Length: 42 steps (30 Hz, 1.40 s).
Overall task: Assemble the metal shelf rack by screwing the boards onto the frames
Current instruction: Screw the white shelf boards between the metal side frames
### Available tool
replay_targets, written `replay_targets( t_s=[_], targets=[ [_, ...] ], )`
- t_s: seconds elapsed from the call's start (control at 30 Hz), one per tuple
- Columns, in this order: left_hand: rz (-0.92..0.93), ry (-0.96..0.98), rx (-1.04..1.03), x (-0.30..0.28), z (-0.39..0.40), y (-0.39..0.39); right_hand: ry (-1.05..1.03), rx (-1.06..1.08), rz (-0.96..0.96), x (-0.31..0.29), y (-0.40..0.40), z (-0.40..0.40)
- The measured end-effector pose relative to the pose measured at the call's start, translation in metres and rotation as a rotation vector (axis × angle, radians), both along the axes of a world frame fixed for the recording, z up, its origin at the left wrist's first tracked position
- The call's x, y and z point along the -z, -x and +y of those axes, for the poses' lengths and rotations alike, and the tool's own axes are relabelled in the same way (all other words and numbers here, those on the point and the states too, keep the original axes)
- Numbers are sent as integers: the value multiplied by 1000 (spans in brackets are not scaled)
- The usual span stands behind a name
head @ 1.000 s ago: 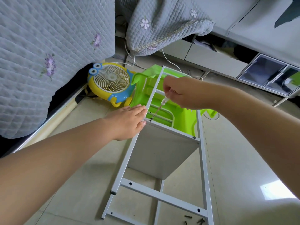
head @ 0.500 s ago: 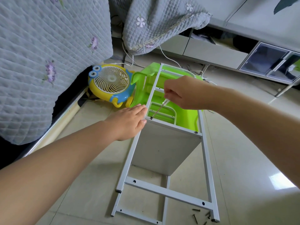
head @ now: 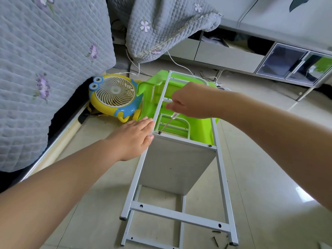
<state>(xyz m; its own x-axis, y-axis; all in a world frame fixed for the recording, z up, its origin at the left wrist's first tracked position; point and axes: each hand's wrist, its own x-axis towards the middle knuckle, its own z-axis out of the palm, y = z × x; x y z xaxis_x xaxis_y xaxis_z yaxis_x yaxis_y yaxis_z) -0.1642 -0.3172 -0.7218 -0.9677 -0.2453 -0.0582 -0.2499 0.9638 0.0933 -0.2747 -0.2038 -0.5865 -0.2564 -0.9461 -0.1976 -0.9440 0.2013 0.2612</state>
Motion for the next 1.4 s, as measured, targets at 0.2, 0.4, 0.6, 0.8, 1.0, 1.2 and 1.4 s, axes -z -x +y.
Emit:
replay_targets(
  t_s=[0.2, 0.4, 0.6, 0.8, 1.0, 1.2, 1.4],
  targets=[
    [11, -1, 4, 3, -1, 1, -38, 32, -231, -2, 2, 5],
    [11, 11, 1, 2, -1, 3, -75, 20, 8, -2, -1, -3],
    [10, 24, -1, 2, -1, 2, -85, 122, -171, -4, 0, -3],
    [-7, 49, -9, 1, 0, 5, -103, 1, -57, -5, -7, 0],
    [-28, 75, -15, -1, 0, 4, -119, 42, -18, -3, -6, -11],
    [-27, 61, -18, 1, 0, 4, -40, 9, -231, -2, -4, 2],
    [-27, 75, -21, 0, 1, 5, 85, 23, -93, 5, -3, 1]
  ],
)
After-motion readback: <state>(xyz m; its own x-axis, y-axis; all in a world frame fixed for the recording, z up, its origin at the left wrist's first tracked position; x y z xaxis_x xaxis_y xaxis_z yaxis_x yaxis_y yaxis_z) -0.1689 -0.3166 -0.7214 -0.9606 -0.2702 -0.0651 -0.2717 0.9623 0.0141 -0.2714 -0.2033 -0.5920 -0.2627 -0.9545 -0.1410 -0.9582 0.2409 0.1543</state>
